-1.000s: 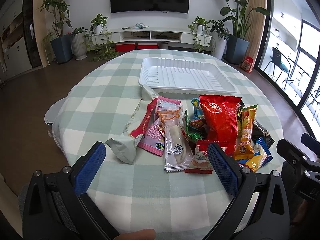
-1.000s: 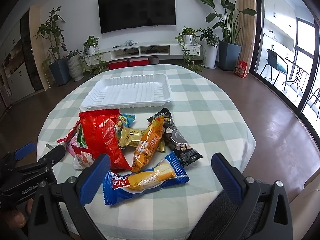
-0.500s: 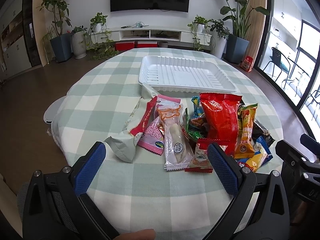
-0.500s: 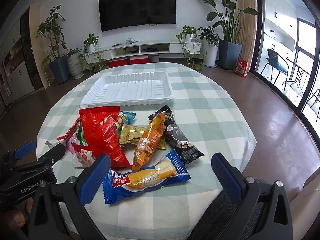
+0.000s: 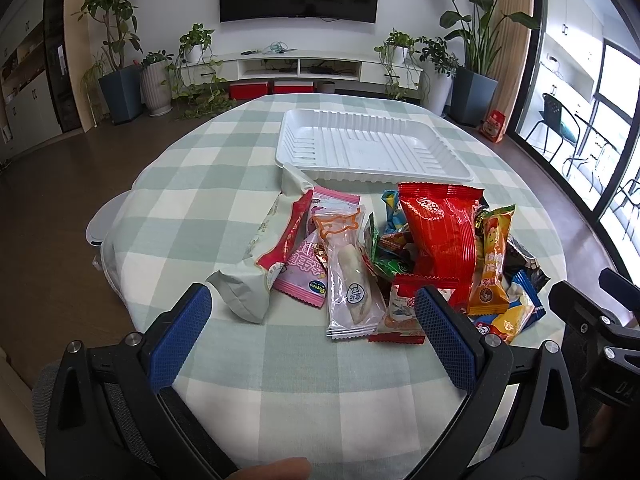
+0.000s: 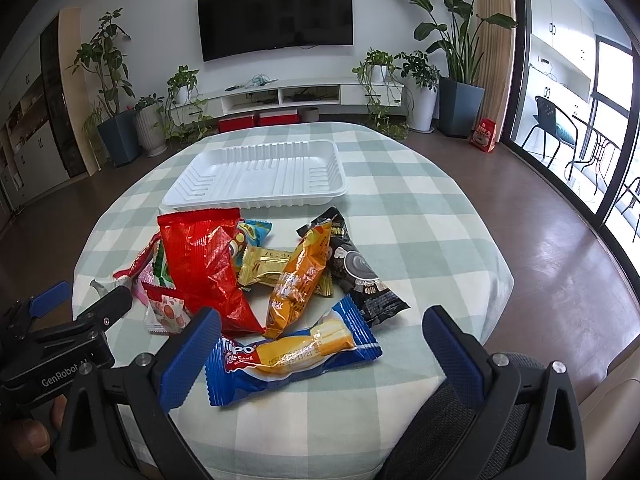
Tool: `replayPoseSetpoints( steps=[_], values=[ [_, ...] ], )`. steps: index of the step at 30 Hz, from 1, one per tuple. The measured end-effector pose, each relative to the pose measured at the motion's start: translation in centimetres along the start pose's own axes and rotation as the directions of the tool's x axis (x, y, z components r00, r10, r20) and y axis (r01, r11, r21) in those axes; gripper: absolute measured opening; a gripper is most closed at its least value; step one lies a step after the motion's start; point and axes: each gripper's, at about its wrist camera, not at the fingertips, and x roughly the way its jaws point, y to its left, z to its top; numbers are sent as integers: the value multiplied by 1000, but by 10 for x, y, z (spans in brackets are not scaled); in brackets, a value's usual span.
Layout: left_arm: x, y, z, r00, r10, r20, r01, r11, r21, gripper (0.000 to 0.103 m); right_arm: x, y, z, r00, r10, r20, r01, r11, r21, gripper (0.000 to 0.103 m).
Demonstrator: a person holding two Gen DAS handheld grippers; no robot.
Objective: Organize snacks
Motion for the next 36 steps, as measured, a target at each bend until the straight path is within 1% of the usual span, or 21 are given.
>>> replayPoseSetpoints(
  steps=[29,33,34,35,36],
  values=[
    [-1,0,-6,1000,0,-7,0,1000,-2,103,0,0,0,1000,3,-7,-3,1000,1,103],
    [0,2,-9,1000,16,-9,-16,1000,3,103,1,0,-3,1000,15,-22,-14,1000,8,103],
    [2,7,-11,1000,10,-12,-10,1000,-3,103,1,0,-4,1000,16,-24,-16,1000,8,103],
    [3,12,-13,1000,-12,-18,12,1000,-15,103,1,0,-6,1000,19,-20,-19,1000,4,103],
    [4,18,-15,999,-49,-25,48,998,-32,103,0,-1,-7,1000,26,-16,-27,1000,-1,103]
  ],
)
